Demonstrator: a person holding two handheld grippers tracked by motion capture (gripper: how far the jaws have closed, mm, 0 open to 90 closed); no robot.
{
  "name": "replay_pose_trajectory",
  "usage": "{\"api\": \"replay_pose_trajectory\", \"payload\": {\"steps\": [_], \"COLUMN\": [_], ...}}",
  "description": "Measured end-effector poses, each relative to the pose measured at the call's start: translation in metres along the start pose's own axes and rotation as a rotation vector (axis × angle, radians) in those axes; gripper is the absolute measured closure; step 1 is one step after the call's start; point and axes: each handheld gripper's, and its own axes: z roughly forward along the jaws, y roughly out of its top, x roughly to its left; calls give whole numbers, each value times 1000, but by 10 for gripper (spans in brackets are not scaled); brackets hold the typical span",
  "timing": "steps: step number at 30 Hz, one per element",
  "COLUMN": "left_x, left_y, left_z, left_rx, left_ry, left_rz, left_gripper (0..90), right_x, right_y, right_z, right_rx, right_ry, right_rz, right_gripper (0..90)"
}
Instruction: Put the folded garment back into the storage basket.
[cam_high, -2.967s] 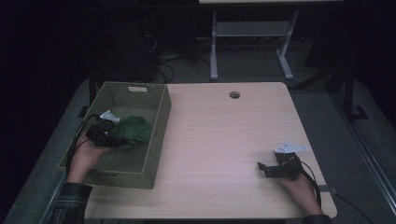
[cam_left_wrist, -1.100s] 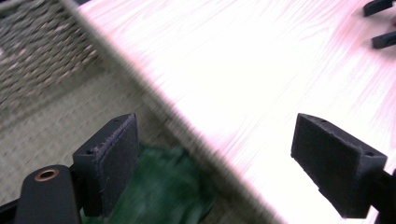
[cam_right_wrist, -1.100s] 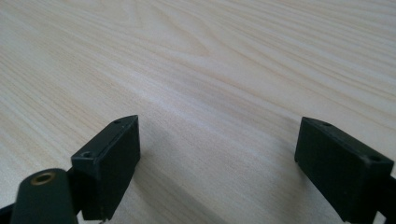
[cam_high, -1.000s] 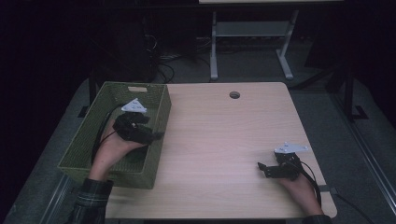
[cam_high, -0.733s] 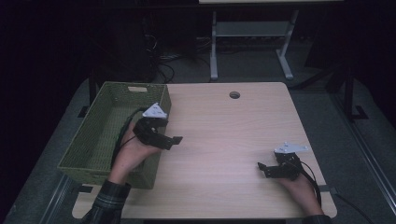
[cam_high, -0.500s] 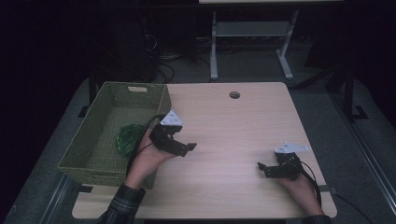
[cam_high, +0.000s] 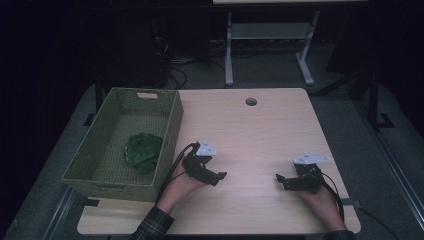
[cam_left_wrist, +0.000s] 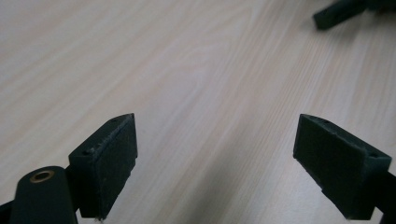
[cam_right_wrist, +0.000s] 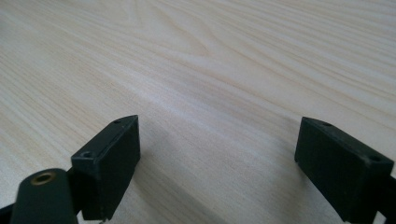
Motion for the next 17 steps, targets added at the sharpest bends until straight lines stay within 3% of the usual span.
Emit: {"api": "replay_pose_trajectory", "payload": {"steps": [6, 17], "left_x": [3, 5], "left_y": [-17, -25], "left_z": [20, 28], "left_rx": [23, 8], "left_ry": [5, 24], "left_rz": [-20, -20], "left_gripper": [129, 127], "right_x": [0, 0], "right_y": [0, 0], "right_z": [0, 0], "right_rx": [0, 0], "right_ry": [0, 0], "right_rz": [-1, -1], "right_gripper": [137, 137]}}
